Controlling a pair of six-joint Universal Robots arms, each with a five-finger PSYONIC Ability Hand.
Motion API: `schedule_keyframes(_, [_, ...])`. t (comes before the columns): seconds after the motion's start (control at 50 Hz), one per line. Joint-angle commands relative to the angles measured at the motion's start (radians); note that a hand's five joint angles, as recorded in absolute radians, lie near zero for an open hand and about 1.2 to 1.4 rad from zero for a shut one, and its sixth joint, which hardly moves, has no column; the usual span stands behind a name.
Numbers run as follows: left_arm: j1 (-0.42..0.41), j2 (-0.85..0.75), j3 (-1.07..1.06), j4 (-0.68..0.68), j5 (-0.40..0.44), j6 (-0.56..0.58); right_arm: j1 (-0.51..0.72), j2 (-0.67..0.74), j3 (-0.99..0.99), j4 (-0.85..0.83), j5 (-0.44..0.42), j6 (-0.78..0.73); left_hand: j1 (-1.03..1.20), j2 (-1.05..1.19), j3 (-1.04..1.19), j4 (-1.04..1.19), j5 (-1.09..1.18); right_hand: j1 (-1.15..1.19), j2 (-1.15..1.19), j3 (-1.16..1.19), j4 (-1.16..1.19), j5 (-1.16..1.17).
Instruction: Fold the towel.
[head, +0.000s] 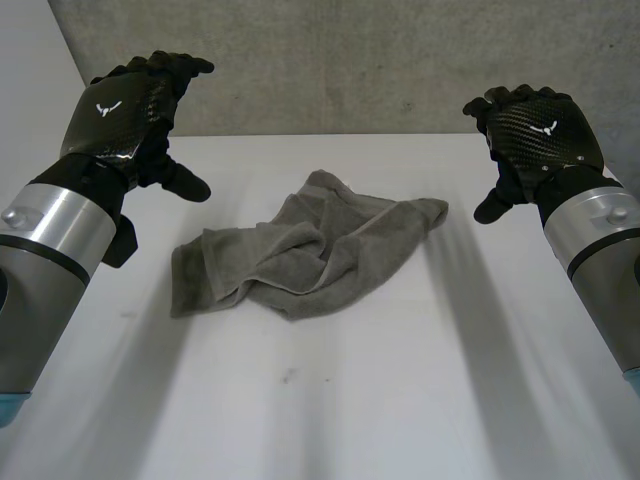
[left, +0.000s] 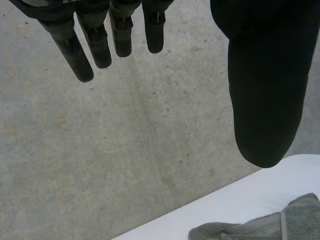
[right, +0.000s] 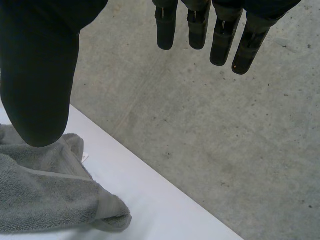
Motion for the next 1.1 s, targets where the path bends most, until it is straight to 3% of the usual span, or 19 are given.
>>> schedule_keyframes(0.02, [0.000,0.000,-0.001,0.000,0.001,0.001,0.000,0.000,0.001,0.001,0.000,0.003,0.360,0.360,0.358,0.361,0.362,0.055,0.038,0.042,0.023,0.022])
schedule_keyframes(0.08, [0.000,0.000,-0.003,0.002,0.000,0.000,0.000,-0.001,0.001,0.001,0.000,0.005,0.518,0.518,0.516,0.519,0.520,0.158,0.140,0.144,0.125,0.124])
schedule_keyframes(0.14, [0.000,0.000,-0.001,0.002,0.001,0.001,0.000,-0.001,0.001,0.001,0.001,0.006,0.438,0.438,0.437,0.440,0.440,-0.023,-0.041,-0.036,-0.055,-0.056])
schedule_keyframes(0.18, [0.000,-0.001,0.000,0.002,0.000,0.000,0.000,-0.001,0.001,0.001,0.001,0.006,-0.052,-0.052,-0.054,-0.051,-0.050,-0.023,-0.041,-0.036,-0.055,-0.056])
schedule_keyframes(0.2, [0.000,-0.002,0.000,0.002,0.000,0.000,0.000,-0.001,0.001,0.001,0.001,0.006,-0.055,-0.055,-0.056,-0.054,-0.053,-0.023,-0.041,-0.036,-0.055,-0.056])
schedule_keyframes(0.42, [-0.009,-0.075,0.002,-0.017,0.003,0.017,-0.002,0.026,-0.005,0.001,0.000,0.005,0.042,0.042,0.041,0.043,0.044,-0.023,-0.041,-0.036,-0.055,-0.056])
schedule_keyframes(0.62, [-0.080,-0.352,0.076,-0.100,0.026,0.205,-0.005,0.132,-0.042,0.011,-0.025,-0.006,0.502,0.502,0.501,0.504,0.504,-0.023,-0.041,-0.036,-0.055,-0.056])
schedule_keyframes(0.84, [-0.083,-0.596,0.192,-0.098,0.021,0.258,-0.017,0.229,-0.052,0.009,-0.026,-0.026,0.559,0.559,0.557,0.560,0.561,-0.023,-0.041,-0.036,-0.055,-0.056])
schedule_keyframes(1.1, [-0.086,-0.706,0.298,-0.072,0.013,0.256,-0.014,0.255,-0.048,0.008,-0.028,-0.052,0.570,0.571,0.569,0.572,0.572,-0.023,-0.041,-0.036,-0.055,-0.056])
